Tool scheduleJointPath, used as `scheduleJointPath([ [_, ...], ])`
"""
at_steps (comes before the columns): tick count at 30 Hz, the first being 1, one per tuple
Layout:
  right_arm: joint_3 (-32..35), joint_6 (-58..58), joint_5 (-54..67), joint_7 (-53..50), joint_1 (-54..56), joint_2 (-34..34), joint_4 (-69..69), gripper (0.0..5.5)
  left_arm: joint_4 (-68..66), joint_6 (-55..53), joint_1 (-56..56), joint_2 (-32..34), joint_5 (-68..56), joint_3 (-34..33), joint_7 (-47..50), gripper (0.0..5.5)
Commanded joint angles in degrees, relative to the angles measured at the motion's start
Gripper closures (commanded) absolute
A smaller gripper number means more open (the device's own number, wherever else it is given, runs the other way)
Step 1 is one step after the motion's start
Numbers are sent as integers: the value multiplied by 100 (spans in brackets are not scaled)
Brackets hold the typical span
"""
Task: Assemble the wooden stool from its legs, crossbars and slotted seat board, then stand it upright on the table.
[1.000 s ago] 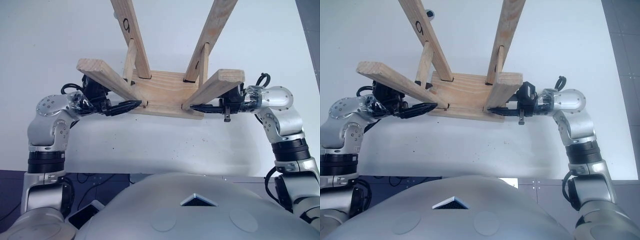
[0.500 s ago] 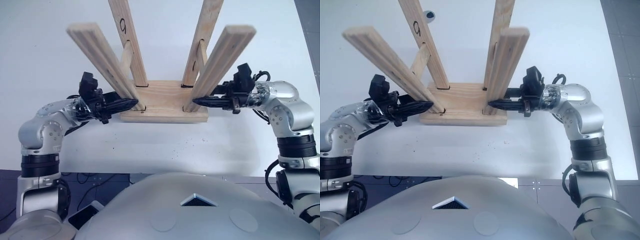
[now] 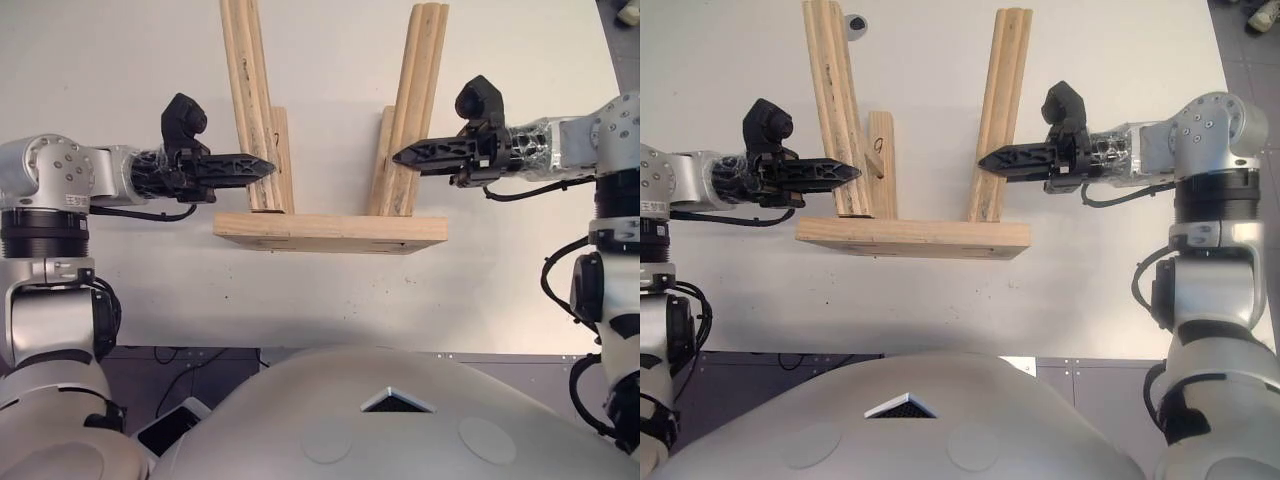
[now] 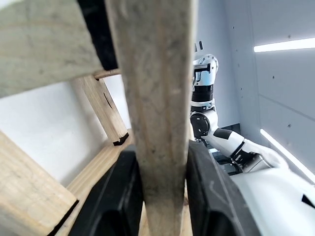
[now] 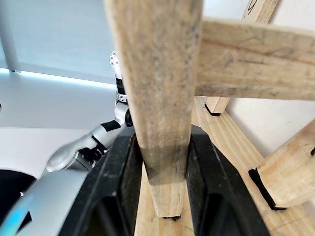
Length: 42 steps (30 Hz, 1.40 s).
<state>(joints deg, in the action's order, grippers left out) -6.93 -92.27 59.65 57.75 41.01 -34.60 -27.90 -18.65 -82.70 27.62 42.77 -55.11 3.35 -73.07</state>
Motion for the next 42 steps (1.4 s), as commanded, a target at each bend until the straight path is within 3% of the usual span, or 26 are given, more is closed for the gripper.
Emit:
scheduleJointPath([
  [1,-426,-22,-114,-682,424,-242,-609,444,61,158,272,118,175,118,-185,449],
  [2,-511,-22,-43,-687,419,-278,-605,444,93,211,218,114,216,148,-197,449],
  [3,-571,-21,37,-679,400,-307,-566,444,87,241,191,112,258,168,-214,411],
  [6,-569,-21,332,-712,322,-367,-450,365,-102,209,322,87,299,108,-285,365],
  [16,289,-21,1166,-459,-366,-961,80,186,49,-453,-330,31,-309,-1338,38,206],
  [19,670,90,1053,-392,-917,-1007,690,138,440,-507,-850,66,-344,-1471,148,165],
  [21,652,762,712,-50,-1548,-1207,1690,108,623,-297,-1276,284,-303,-1658,110,139],
  [26,1047,2153,196,405,-2672,-1165,2950,17,1207,727,-2645,738,75,-1801,-118,60],
  [30,925,4366,-1111,1225,-4098,-1422,3964,13,2339,2711,-3844,835,900,-2091,-289,43],
  [33,1204,4985,-1307,1579,-4751,-1331,3905,13,2680,3549,-4436,921,1225,-2380,-485,43],
  [37,964,6103,-2024,1754,-5120,-1209,3932,13,2769,4307,-4623,872,1473,-2504,-524,43],
  [42,468,7751,-3075,1759,-4721,-732,3334,13,3195,6006,-5117,620,2336,-2012,-632,43],
])
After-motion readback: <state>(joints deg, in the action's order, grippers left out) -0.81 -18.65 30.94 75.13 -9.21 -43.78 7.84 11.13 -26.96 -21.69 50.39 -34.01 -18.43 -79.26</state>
